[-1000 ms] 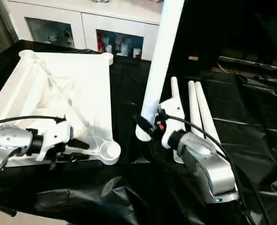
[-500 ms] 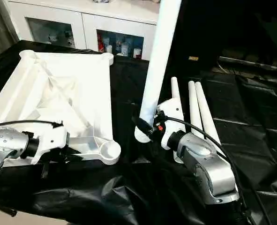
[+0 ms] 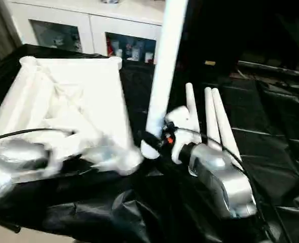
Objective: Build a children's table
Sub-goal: Insert table leg to table base
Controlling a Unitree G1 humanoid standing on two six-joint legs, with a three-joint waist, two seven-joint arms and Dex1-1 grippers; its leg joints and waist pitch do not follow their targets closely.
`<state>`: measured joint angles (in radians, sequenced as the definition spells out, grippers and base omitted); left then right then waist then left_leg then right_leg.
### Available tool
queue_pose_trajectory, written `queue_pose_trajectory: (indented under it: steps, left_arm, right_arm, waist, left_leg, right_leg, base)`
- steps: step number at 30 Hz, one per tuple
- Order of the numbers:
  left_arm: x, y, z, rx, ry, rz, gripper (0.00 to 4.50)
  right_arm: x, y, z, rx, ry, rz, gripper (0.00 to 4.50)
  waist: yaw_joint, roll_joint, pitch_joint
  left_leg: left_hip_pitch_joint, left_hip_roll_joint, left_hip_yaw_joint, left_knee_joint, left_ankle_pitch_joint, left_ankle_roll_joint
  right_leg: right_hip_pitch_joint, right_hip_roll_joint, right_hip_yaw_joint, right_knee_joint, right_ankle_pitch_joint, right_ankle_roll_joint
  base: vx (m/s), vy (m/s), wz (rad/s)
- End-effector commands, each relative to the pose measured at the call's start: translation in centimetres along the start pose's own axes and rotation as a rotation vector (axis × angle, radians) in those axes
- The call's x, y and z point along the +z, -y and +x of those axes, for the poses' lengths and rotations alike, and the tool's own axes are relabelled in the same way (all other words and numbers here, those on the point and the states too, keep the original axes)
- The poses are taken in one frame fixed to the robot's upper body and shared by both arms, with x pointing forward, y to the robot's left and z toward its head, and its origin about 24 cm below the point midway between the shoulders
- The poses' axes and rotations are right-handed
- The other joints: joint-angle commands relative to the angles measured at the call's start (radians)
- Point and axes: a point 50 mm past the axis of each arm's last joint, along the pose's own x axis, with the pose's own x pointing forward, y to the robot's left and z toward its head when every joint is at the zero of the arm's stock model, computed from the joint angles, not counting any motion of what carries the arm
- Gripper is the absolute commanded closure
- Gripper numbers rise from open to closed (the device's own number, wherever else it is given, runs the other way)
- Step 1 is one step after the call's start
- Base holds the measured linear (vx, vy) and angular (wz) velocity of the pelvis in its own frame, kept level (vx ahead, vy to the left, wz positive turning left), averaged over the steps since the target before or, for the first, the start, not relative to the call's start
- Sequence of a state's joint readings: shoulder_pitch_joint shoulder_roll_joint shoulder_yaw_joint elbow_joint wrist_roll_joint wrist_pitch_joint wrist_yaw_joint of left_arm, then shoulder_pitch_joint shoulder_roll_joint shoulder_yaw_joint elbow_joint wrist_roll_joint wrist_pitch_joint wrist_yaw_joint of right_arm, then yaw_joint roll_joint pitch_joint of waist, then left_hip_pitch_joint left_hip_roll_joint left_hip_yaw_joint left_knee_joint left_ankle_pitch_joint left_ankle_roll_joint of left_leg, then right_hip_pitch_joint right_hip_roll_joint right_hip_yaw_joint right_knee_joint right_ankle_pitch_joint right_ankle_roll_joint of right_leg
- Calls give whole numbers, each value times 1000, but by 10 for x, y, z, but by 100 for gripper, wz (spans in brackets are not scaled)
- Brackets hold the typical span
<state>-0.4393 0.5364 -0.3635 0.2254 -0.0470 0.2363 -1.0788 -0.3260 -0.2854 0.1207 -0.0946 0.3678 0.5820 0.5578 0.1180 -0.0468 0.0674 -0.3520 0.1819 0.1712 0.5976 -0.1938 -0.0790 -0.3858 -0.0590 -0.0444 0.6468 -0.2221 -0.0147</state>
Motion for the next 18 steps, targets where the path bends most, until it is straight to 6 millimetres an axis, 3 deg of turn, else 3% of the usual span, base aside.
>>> queue_pose_trajectory:
  steps: [1, 4, 7, 14, 18]
  left_arm:
    - [13, 1, 12, 0, 59, 65, 450]
    - [7, 1, 18, 23, 3, 80, 450]
    - [5, -2, 19, 46, 1, 52, 450]
    - [1, -6, 18, 81, 5, 32, 450]
    - [-3, -5, 17, 83, 4, 18, 450]
  right_arm:
    - [3, 3, 1, 1, 10, -15, 262]
    - [5, 7, 2, -5, 11, -21, 262]
    - [7, 8, 4, 0, 15, -18, 262]
    - [2, 9, 9, 19, -8, -25, 262]
    - [-4, 10, 10, 17, -68, -34, 262]
  waist:
    - [1, 10, -68]
    - [-2, 6, -70]
    - [-3, 9, -72]
    - [-3, 3, -66]
    - [-3, 1, -67]
  left_leg:
    - [9, 45, -11, -69, -135, -30]
    - [2, 43, -13, -70, -104, -22]
    - [2, 43, -13, -69, -96, -18]
    - [4, 45, -13, -72, -140, -18]
    - [4, 45, -14, -73, -136, -18]
  right_leg:
    - [45, -86, 57, -78, -88, -197]
    - [50, -83, 54, -75, -56, -177]
    - [49, -83, 52, -73, -47, -178]
    - [44, -87, 52, -86, -161, -164]
    - [42, -86, 52, -86, -172, -157]
  base:
    - [0, 0, 0]
    - [0, 0, 0]
    - [0, 0, 0]
    - [0, 0, 0]
    - [0, 0, 0]
